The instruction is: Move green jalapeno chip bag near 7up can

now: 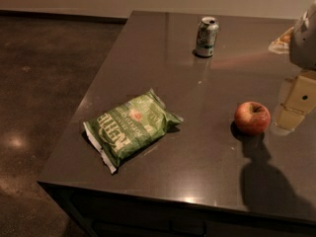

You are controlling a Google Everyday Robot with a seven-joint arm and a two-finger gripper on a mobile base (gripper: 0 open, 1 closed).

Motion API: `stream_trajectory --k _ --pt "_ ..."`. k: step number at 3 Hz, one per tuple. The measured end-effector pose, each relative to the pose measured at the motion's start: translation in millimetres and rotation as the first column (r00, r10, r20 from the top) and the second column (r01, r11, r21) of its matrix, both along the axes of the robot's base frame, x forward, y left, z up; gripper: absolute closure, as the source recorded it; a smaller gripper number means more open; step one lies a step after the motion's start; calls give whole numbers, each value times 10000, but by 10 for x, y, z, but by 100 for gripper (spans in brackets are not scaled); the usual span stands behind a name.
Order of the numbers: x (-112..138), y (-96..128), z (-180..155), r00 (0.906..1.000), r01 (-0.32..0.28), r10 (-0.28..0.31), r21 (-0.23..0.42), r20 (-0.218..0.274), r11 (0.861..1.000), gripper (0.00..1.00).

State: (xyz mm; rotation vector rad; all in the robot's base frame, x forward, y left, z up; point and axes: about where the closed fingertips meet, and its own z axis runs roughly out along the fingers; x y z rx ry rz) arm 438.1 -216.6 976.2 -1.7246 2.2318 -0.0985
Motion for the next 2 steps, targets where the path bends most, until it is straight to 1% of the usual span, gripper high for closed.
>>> stream_trajectory --k 1,2 --pt "0 0 0 10000 0 0 0 2 10000 0" --pt "20 81 19 9997 -241 241 -69 81 9997 0"
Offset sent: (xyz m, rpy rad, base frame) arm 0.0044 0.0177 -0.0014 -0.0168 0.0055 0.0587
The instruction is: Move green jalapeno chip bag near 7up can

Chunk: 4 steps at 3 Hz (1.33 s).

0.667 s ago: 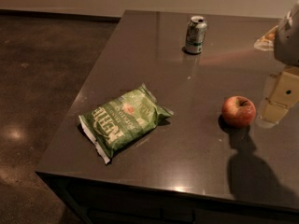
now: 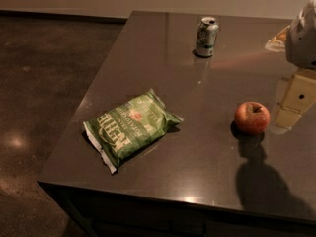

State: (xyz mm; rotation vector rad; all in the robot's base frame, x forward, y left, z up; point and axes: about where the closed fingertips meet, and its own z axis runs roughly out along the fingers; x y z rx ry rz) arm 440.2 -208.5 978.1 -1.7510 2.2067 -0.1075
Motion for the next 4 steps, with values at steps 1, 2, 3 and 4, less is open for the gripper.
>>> stream_trajectory --k 1,2,3,4 --pt "54 159 5 9985 -541 541 24 38 9985 0" --pt "140 538 -75 9835 -1809 1809 130 -48 9834 0" --pt "215 952 -193 9544 -2982 2983 91 -76 9545 0" --pt "353 1401 -457 9089 -4152 4149 12 -425 9097 0"
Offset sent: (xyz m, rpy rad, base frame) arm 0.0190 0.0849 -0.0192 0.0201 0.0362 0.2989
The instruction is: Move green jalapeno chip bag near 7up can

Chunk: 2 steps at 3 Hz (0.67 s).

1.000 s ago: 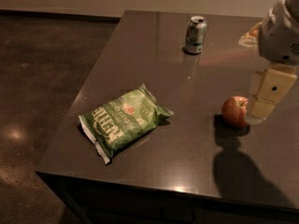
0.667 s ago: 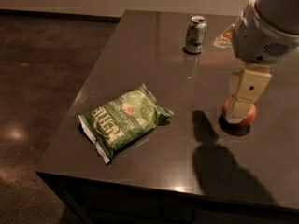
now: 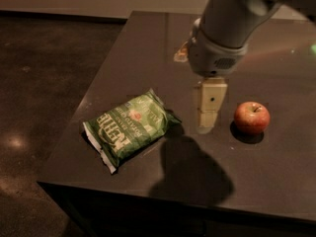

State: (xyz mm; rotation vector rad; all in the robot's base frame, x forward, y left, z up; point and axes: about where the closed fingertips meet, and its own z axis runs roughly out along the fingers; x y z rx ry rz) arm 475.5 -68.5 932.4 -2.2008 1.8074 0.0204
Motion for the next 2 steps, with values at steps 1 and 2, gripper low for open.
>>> stream_trajectory --k 1,2 --pt "83 209 -165 9980 -583 579 -151 -233 9982 0" --pt "187 447 -381 9910 -1290 1277 -325 -398 9911 0"
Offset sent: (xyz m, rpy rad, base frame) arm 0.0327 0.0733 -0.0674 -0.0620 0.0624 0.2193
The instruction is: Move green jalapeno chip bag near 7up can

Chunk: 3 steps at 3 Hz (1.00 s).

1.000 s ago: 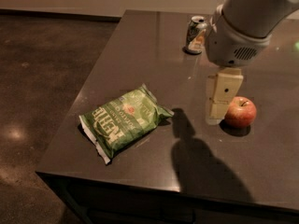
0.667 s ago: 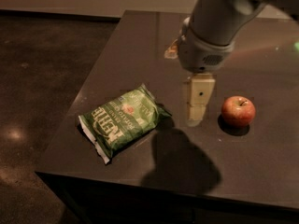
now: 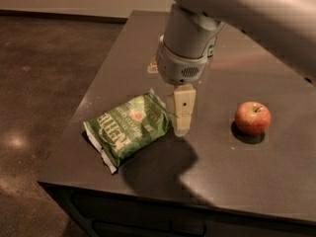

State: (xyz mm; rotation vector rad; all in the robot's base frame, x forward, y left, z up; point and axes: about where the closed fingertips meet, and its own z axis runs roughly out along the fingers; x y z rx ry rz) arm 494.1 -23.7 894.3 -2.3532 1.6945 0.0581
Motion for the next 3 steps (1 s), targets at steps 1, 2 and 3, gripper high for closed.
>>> stream_trajectory --k 1,2,3 --pt "68 151 -169 9990 -444 442 -144 -106 9989 0" --pt "119 296 -354 9965 -825 820 -299 -178 9961 0" --pt "142 356 -426 9958 -899 892 -351 -208 9953 26"
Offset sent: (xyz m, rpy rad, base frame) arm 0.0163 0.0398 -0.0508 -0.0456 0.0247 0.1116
